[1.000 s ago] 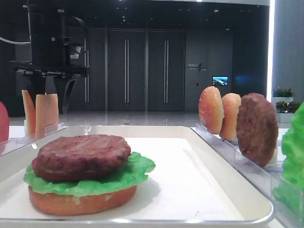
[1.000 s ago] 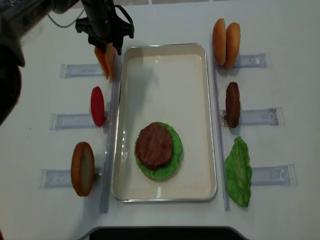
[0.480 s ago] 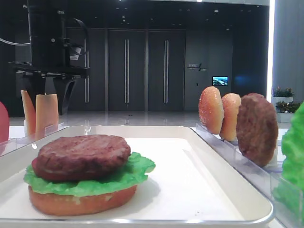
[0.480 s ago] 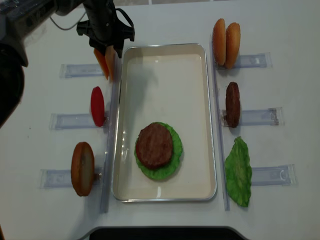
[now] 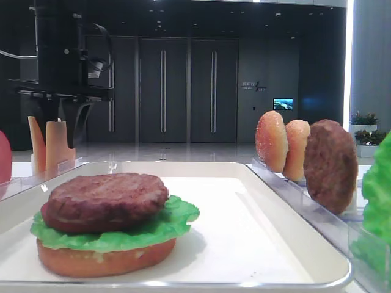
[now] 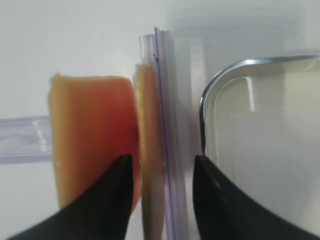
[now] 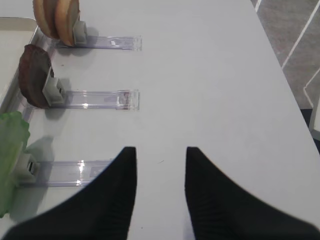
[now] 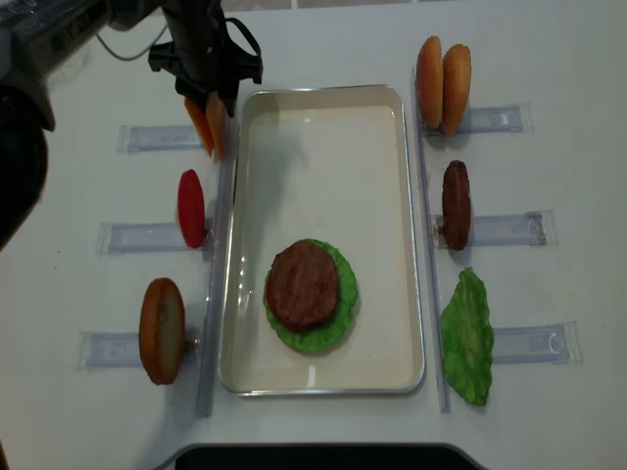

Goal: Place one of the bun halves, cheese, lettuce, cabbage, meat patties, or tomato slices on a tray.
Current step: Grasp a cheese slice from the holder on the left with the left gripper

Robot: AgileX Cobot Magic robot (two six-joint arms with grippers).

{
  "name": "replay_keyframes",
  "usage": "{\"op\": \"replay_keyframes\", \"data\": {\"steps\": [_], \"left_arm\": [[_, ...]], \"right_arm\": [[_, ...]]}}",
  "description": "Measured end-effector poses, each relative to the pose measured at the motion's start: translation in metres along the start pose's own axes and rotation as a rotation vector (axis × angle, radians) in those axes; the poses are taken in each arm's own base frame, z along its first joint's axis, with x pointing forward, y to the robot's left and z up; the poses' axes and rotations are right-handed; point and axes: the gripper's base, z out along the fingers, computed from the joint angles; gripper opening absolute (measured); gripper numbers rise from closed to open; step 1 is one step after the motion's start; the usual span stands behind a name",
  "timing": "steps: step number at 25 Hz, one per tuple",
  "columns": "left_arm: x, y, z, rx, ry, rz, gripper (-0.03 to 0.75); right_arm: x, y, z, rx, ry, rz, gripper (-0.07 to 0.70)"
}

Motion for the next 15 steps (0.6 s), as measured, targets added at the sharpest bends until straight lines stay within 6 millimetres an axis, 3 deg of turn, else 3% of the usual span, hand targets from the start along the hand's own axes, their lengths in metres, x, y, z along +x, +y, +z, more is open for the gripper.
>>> {"op": "replay_keyframes", "data": {"steps": [7,15], "left_arm": [[0.0004,0.0005,0.0004,-0.006,0.005,0.003,0.056],[0.0005,0.0005,0.0004,-0.006,0.005,0.004,0.03]], "right_arm": [[0.0,0.0,0.0,0.0,0.0,0.0,0.235],[0.0,0.0,0.0,0.0,0.0,0.0,0.235]]}}
